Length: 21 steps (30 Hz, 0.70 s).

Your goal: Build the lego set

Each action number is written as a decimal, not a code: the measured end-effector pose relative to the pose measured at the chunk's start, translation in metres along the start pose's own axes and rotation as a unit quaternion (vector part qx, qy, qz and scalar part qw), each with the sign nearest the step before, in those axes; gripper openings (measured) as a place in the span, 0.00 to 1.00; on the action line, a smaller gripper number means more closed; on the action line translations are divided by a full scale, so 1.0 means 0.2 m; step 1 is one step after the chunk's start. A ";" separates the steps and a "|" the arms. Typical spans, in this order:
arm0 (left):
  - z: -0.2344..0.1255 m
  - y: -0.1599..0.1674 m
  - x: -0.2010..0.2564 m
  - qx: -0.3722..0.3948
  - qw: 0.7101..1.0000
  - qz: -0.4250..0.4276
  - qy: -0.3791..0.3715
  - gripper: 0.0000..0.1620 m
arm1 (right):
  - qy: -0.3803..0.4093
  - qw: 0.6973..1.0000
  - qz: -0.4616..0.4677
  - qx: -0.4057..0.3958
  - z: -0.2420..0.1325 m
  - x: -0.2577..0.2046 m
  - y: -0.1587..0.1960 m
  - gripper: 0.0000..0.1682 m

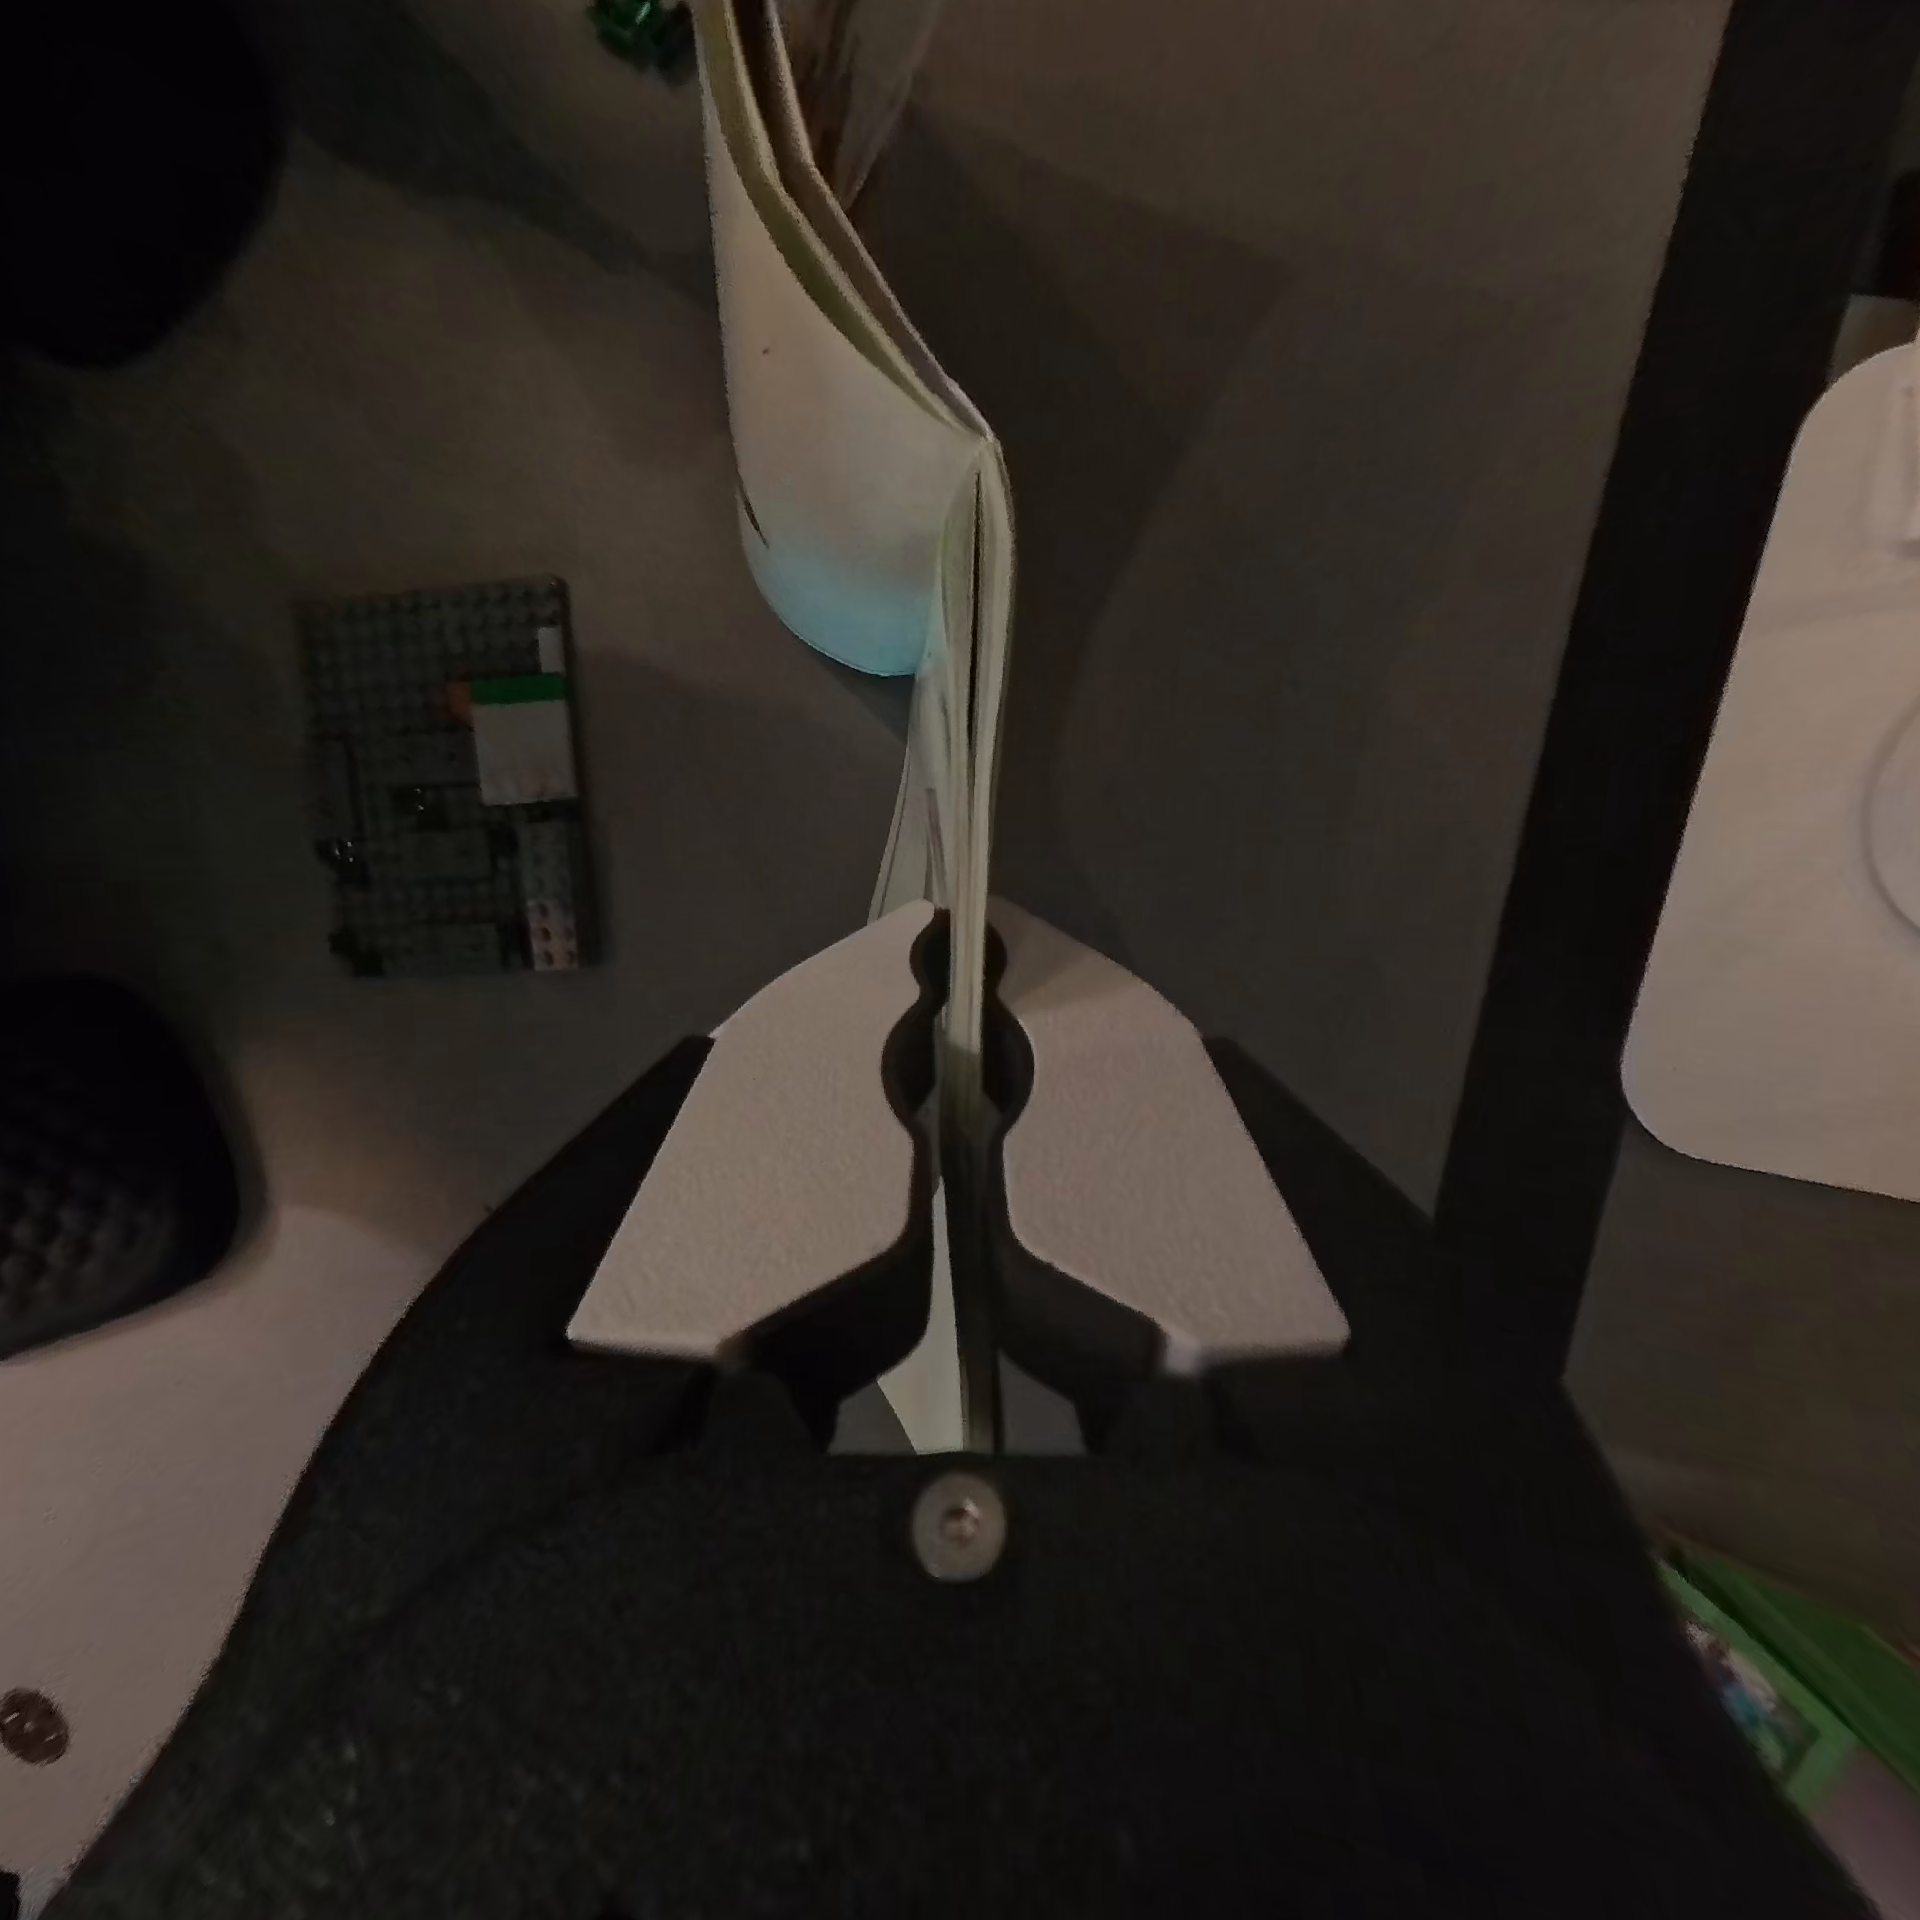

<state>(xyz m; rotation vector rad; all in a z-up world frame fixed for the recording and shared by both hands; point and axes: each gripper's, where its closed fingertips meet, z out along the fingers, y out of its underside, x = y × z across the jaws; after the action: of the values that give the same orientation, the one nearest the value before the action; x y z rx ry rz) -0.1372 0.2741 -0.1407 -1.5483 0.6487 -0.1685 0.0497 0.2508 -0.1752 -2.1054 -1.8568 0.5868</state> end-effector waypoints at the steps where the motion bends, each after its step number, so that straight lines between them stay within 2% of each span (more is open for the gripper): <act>1: 0.00 0.00 0.01 0.000 1.000 0.003 0.000 0.00 | 0.000 1.000 -0.001 0.000 0.00 0.00 0.00 0.02; 14: -0.02 -0.03 0.06 -0.003 0.999 0.048 -0.011 0.00 | 0.001 1.000 -0.003 -0.002 0.00 0.00 -0.01 0.02; 21: -0.13 -0.19 0.36 0.017 0.993 0.107 0.039 0.00 | 0.002 1.000 -0.002 -0.004 0.00 0.00 -0.01 0.02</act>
<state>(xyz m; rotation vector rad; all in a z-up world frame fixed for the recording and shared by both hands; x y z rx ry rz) -0.0791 0.2154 -0.1208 -1.4351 0.8636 -0.0772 0.0477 0.2503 -0.1750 -2.1068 -1.8637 0.5741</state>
